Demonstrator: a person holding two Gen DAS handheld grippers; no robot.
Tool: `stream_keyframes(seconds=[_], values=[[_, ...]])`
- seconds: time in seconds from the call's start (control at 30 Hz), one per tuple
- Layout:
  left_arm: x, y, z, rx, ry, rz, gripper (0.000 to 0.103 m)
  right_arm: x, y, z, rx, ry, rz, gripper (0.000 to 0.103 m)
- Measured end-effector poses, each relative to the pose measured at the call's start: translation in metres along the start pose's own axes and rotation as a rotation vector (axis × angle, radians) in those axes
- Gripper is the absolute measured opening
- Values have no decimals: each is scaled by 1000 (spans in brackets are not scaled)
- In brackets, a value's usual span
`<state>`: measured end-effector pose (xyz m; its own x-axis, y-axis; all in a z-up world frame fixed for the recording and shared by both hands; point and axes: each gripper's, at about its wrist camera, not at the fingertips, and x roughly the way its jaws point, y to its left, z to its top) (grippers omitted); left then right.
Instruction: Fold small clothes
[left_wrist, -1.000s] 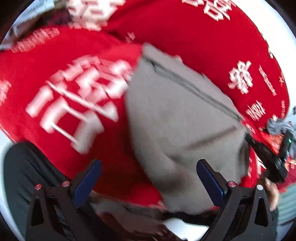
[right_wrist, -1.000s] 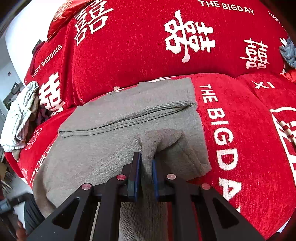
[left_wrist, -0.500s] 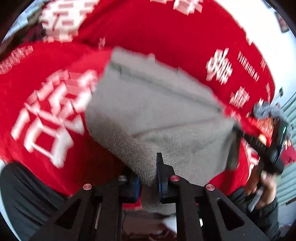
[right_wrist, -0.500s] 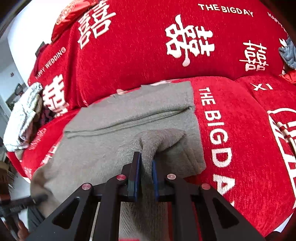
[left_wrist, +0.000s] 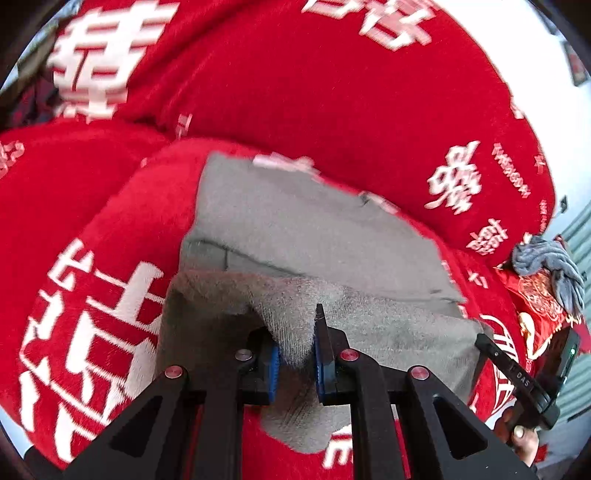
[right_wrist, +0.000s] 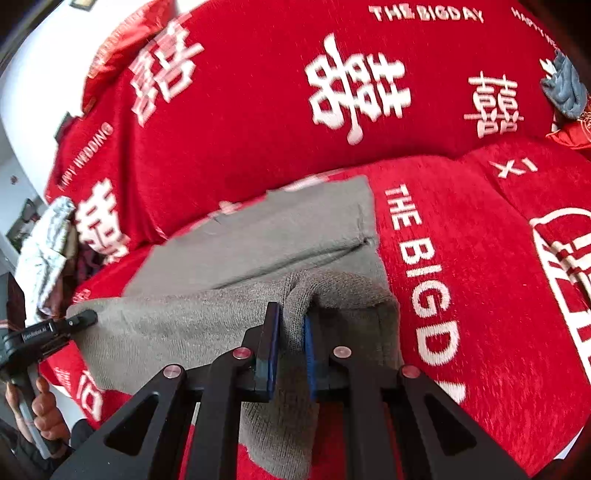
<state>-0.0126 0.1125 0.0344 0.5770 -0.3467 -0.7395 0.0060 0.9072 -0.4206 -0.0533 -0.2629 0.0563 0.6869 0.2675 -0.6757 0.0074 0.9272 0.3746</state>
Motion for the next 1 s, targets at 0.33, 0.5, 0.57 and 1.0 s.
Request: stream_keyframes(seconds=[0.33, 0.5, 0.57, 1.0], values=[[10, 36, -20, -114, 66, -96, 84, 8, -17, -9, 84, 62, 52, 57], [-7, 24, -36, -87, 26, -109, 87, -17, -21, -27, 98, 52, 78, 58], [-1, 14, -41, -61, 53, -104, 87, -17, -18, -36, 83, 82, 80, 58], [7, -8, -41, 18, 90, -47, 15, 1, 21, -35, -46, 167, 157, 13]])
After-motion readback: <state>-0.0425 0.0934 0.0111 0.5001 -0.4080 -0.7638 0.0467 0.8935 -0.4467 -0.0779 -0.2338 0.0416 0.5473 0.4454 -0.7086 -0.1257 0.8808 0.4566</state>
